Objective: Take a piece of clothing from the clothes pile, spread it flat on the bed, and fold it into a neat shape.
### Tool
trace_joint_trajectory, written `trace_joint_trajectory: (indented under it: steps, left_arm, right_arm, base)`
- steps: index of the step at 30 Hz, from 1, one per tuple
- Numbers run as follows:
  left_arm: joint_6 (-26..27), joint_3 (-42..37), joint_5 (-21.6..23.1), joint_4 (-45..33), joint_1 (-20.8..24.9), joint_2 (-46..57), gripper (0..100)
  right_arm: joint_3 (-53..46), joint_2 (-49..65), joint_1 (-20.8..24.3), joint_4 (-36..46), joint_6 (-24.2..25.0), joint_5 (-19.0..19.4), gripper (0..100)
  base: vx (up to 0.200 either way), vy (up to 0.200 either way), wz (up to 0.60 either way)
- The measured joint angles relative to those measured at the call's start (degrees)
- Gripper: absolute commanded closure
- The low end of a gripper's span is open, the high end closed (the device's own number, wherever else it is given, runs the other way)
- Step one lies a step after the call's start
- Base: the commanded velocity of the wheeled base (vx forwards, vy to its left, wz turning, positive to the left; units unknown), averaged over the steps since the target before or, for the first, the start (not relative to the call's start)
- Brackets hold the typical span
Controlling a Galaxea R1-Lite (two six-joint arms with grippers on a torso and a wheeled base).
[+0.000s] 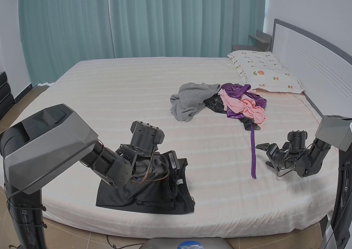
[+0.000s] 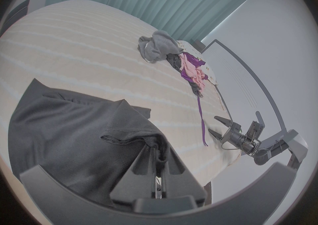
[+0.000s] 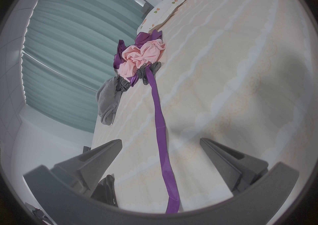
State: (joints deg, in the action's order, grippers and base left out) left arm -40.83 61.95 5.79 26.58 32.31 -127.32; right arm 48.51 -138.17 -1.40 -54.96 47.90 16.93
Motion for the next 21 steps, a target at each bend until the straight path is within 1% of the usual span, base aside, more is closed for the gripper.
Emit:
trace_joint_trajectory:
  steps: [1, 7, 14, 17, 21]
  left_arm:
    - [-0.1, 0.1, 0.0, 0.0, 0.2, -0.2, 0]
    - [-3.1, 1.2, -0.4, 0.0, 0.6, -1.5, 0]
    - [-3.5, 1.1, -1.2, 0.0, 0.2, -1.4, 0]
    - [-4.9, 0.5, -1.3, 0.1, -0.7, -0.1, 0]
    - [-6.9, -1.5, -1.2, 0.2, -3.3, 2.0, 0]
  right_arm:
    - [0.0, 0.0, 0.0, 0.0, 0.0, 0.0, 0]
    - [0.0, -0.1, 0.0, 0.0, 0.0, 0.0, 0]
    - [0.0, 0.0, 0.0, 0.0, 0.3, 0.1, 0]
    - [-0.3, 0.2, 0.0, -0.1, 0.4, 0.1, 0]
    - [-2.0, 1.2, 1.0, -0.2, 0.4, 0.1, 0]
  base:
    - [0.000, 0.000, 0.00]
    - [0.000, 0.000, 0.00]
    - [0.000, 0.000, 0.00]
    - [0.000, 0.000, 0.00]
    - [0.000, 0.000, 0.00]
